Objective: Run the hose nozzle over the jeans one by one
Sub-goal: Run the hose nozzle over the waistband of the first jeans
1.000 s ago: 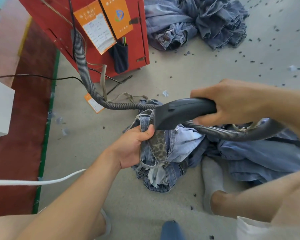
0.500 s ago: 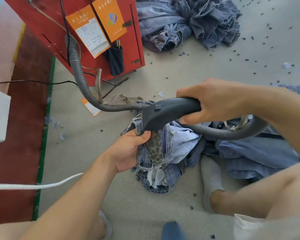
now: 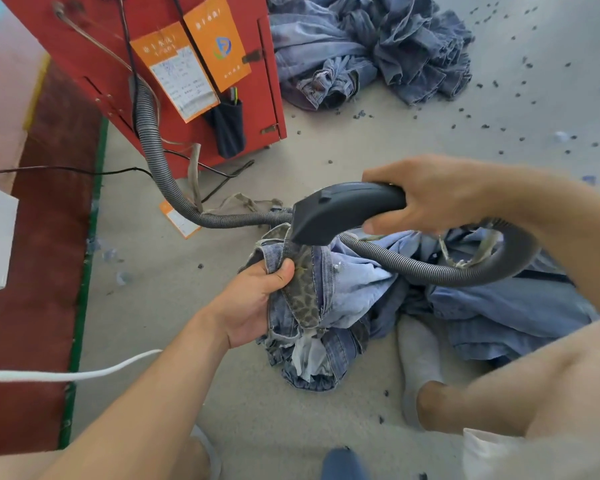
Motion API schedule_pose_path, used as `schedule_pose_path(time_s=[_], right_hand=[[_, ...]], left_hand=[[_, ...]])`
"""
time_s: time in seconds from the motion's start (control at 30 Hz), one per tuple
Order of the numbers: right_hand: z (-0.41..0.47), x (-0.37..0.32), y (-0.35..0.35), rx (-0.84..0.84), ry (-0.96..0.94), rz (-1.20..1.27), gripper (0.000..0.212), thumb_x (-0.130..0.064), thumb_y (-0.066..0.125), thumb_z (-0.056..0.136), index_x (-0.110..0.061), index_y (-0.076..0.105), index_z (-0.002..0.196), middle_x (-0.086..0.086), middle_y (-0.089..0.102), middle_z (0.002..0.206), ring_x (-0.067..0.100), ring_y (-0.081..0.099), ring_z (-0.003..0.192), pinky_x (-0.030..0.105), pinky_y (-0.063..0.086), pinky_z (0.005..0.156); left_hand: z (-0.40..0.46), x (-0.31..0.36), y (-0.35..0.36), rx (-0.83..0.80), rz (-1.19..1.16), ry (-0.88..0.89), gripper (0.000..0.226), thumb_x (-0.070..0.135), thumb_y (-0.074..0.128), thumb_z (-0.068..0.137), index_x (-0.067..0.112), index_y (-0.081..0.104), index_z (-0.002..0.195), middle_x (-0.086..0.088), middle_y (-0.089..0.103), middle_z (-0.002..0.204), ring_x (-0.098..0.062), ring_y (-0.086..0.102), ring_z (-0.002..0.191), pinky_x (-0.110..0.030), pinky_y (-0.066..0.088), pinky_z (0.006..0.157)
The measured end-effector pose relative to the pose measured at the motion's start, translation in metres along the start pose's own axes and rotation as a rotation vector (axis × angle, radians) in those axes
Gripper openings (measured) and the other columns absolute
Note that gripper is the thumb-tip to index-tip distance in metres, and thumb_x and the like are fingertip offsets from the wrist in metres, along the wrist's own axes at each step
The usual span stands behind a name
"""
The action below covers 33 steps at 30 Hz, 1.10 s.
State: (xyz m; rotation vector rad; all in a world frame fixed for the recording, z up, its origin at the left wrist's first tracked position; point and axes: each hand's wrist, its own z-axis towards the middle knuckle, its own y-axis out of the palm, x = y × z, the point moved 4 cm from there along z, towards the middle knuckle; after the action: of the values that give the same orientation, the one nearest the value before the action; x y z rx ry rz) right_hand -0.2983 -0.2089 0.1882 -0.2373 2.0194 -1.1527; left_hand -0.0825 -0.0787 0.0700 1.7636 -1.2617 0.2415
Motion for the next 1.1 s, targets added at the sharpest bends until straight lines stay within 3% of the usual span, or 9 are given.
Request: schedule_pose_path(time_s=[0.17, 0.3, 0.4, 0.53, 0.63, 0.73, 0.9, 0.97, 1.1], right_hand=[[-0.013, 0.011, -0.004, -0.091, 0.087, 0.064, 0.017, -0.045, 0.074, 0.087, -0.041, 0.059, 0.091, -0.007, 0.067, 0.064, 0.013, 0.062, 0.045, 0.023, 0.051, 0.045], [0.001, -0.013, 0.019, 0.093, -0.035, -0.031, 0.019, -0.043, 0.074, 0.088, -0.032, 0.059, 0.092, -0.009, 0.062, 0.07, -0.001, 0.058, 0.066, 0.014, 0.042, 0.058], [-0.005, -0.014, -0.002, 0.241, 0.0, -0.002, 0.023, -0.045, 0.074, 0.088, -0.028, 0.059, 0.093, -0.009, 0.061, 0.063, 0.002, 0.059, 0.06, 0.02, 0.039, 0.053], [-0.023, 0.002, -0.013, 0.263, 0.133, 0.218, 0.021, -0.048, 0.069, 0.086, -0.034, 0.055, 0.09, -0.007, 0.062, 0.053, 0.014, 0.055, 0.034, 0.022, 0.041, 0.035], [-0.023, 0.005, 0.018, 0.23, 0.221, 0.153, 0.025, -0.052, 0.066, 0.082, -0.032, 0.053, 0.089, -0.014, 0.064, 0.056, 0.011, 0.056, 0.034, 0.017, 0.039, 0.035], [-0.023, -0.001, 0.049, 0.104, 0.2, 0.022, 0.027, -0.055, 0.066, 0.082, -0.033, 0.054, 0.091, -0.034, 0.062, 0.077, -0.004, 0.061, 0.056, 0.013, 0.044, 0.049], [-0.012, -0.014, 0.081, -0.049, 0.148, 0.039, 0.022, -0.055, 0.066, 0.085, -0.04, 0.05, 0.088, -0.011, 0.064, 0.074, 0.005, 0.062, 0.055, 0.022, 0.049, 0.05], [0.003, -0.023, 0.086, 0.004, 0.16, 0.16, 0.02, -0.048, 0.069, 0.09, -0.036, 0.052, 0.09, -0.006, 0.063, 0.065, 0.009, 0.06, 0.041, 0.025, 0.048, 0.042], [0.011, -0.011, 0.066, 0.242, 0.292, 0.265, 0.019, -0.046, 0.07, 0.091, -0.031, 0.058, 0.093, 0.0, 0.067, 0.059, 0.018, 0.065, 0.047, 0.03, 0.049, 0.044]], left_hand=[[0.001, 0.001, 0.0, -0.026, -0.023, -0.006, 0.039, 0.021, 0.051, 0.104, 0.002, 0.061, 0.136, -0.024, 0.062, 0.139, -0.037, 0.064, 0.124, -0.044, 0.059, 0.092], [0.006, -0.003, -0.004, -0.002, -0.022, -0.041, 0.042, 0.029, 0.048, 0.107, 0.005, 0.058, 0.141, -0.021, 0.061, 0.142, -0.039, 0.06, 0.129, -0.05, 0.056, 0.098], [0.014, 0.004, -0.009, 0.127, -0.157, -0.027, 0.047, 0.038, 0.043, 0.109, 0.005, 0.062, 0.136, -0.021, 0.064, 0.137, -0.036, 0.066, 0.122, -0.05, 0.06, 0.091], [0.013, 0.02, -0.029, 0.296, -0.245, -0.003, 0.026, 0.012, 0.056, 0.102, -0.005, 0.068, 0.118, -0.027, 0.072, 0.117, -0.035, 0.075, 0.098, -0.049, 0.064, 0.08], [0.011, 0.018, -0.045, 0.422, -0.153, -0.017, 0.022, -0.001, 0.055, 0.1, -0.006, 0.068, 0.116, -0.027, 0.07, 0.116, -0.035, 0.073, 0.093, -0.047, 0.064, 0.077], [0.012, 0.014, -0.049, 0.446, -0.16, -0.012, 0.021, 0.0, 0.052, 0.103, -0.007, 0.069, 0.111, -0.028, 0.073, 0.11, -0.035, 0.076, 0.089, -0.047, 0.065, 0.067], [0.015, 0.013, -0.048, 0.447, -0.138, 0.028, 0.02, -0.002, 0.049, 0.103, -0.008, 0.065, 0.113, -0.031, 0.073, 0.105, -0.036, 0.077, 0.082, -0.046, 0.064, 0.066], [0.014, 0.011, -0.043, 0.405, -0.147, -0.005, 0.023, 0.0, 0.047, 0.104, -0.01, 0.064, 0.114, -0.03, 0.074, 0.102, -0.036, 0.077, 0.082, -0.044, 0.063, 0.062], [0.014, 0.01, -0.038, 0.377, -0.204, -0.034, 0.027, 0.003, 0.043, 0.106, -0.01, 0.067, 0.102, -0.028, 0.075, 0.097, -0.036, 0.077, 0.08, -0.046, 0.063, 0.061]])
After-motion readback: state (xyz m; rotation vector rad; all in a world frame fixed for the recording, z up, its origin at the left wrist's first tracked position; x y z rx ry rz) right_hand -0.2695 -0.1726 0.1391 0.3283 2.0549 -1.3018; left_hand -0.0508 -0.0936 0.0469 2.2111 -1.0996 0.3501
